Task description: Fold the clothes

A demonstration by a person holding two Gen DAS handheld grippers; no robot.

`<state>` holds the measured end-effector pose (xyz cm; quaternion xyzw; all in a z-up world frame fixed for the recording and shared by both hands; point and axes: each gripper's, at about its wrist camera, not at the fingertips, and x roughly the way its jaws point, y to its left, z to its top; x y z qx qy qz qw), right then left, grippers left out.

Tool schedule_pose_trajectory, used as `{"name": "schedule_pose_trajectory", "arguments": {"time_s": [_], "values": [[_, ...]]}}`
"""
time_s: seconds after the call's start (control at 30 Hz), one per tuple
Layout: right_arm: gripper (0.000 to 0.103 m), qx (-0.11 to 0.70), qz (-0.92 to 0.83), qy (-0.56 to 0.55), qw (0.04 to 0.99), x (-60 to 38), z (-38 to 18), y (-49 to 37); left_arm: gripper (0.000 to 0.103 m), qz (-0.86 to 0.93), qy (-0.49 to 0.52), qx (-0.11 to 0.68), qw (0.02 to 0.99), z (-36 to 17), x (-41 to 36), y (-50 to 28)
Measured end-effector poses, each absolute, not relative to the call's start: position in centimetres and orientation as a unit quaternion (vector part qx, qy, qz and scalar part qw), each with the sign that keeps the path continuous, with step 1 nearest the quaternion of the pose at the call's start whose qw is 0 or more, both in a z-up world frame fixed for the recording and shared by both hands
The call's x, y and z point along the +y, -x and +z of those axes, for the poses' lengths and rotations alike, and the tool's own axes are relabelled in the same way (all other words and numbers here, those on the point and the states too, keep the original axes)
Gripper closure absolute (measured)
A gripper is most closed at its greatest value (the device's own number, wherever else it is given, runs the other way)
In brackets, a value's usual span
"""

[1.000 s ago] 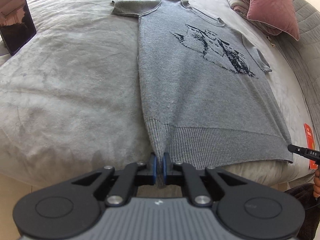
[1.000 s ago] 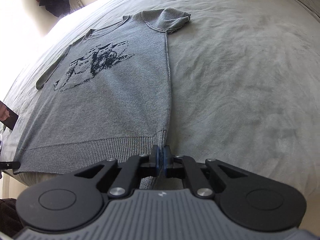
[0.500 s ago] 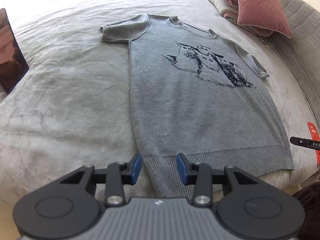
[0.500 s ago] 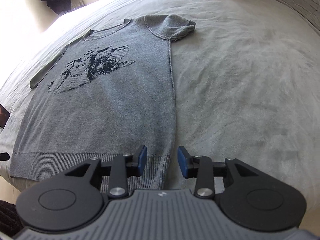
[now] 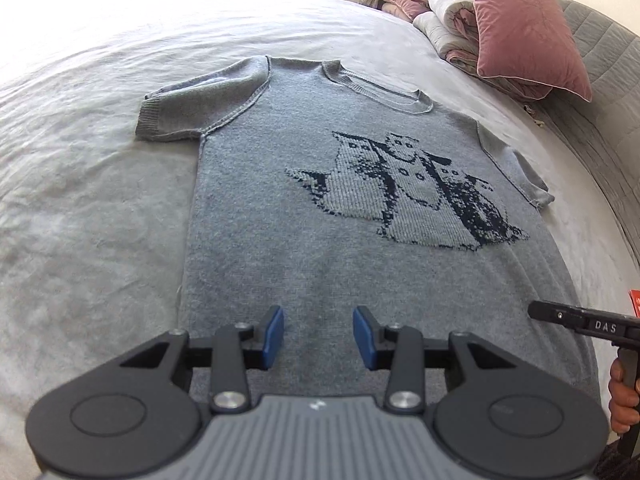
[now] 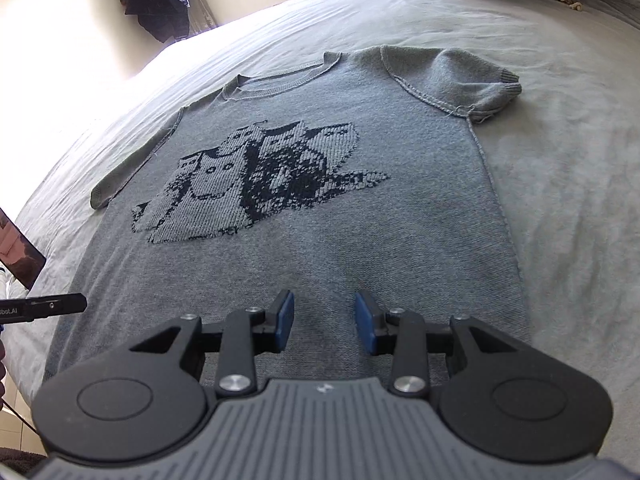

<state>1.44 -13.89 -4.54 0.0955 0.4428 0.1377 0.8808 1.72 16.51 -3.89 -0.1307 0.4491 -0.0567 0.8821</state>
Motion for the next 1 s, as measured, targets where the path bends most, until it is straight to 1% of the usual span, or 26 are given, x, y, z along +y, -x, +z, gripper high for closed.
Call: {"name": "schedule_pose_trajectory", "arguments": {"time_s": [0.1,0.17,0.23,0.57,0.67,0.83,0.87,0.9,0.93,0.97,1.0], "values": [[0.063,0.447,0.166,-0.025,0.879,-11.3,-3.8,-0.7,0.063,-0.033,0.153,0.434,0.887,-4.2,17.8,-2.5],[0.063,0.439,0.188,0.016,0.879,-9.9,-3.1,-0.4,0.060,-0.007,0.172,0.413,0.894,-3.8,19.6,-3.2],[0.063,0.431,0.204,0.033,0.878,-8.8,-2.5,-1.2,0.056,0.021,0.190,0.397,0.898,-3.5,21.5,-4.1],[0.063,0.391,0.260,0.010,0.883,-3.1,-1.1,-10.6,0.054,0.103,0.263,0.366,0.887,-4.3,30.2,-11.2],[0.063,0.376,0.272,-0.007,0.886,-0.5,-1.2,-13.7,0.057,0.112,0.285,0.364,0.879,-5.4,32.2,-14.1],[0.063,0.367,0.280,-0.046,0.886,3.7,-2.1,-18.5,0.058,0.107,0.269,0.351,0.890,-6.2,32.8,-17.8],[0.063,0.368,0.279,-0.050,0.886,4.5,-2.5,-19.3,0.059,0.106,0.261,0.351,0.893,-6.3,32.6,-18.3],[0.063,0.367,0.277,-0.052,0.886,5.3,-2.9,-20.1,0.064,0.106,0.251,0.352,0.895,-6.4,32.3,-18.7],[0.063,0.364,0.273,-0.048,0.889,5.9,-3.2,-20.6,0.073,0.105,0.240,0.354,0.898,-6.5,31.9,-18.9],[0.063,0.360,0.269,-0.042,0.892,6.5,-3.5,-21.1,0.080,0.101,0.229,0.357,0.900,-6.6,31.6,-19.2],[0.062,0.354,0.264,-0.033,0.897,7.1,-3.8,-21.6,0.094,0.098,0.222,0.358,0.902,-6.6,31.3,-19.4]]}}
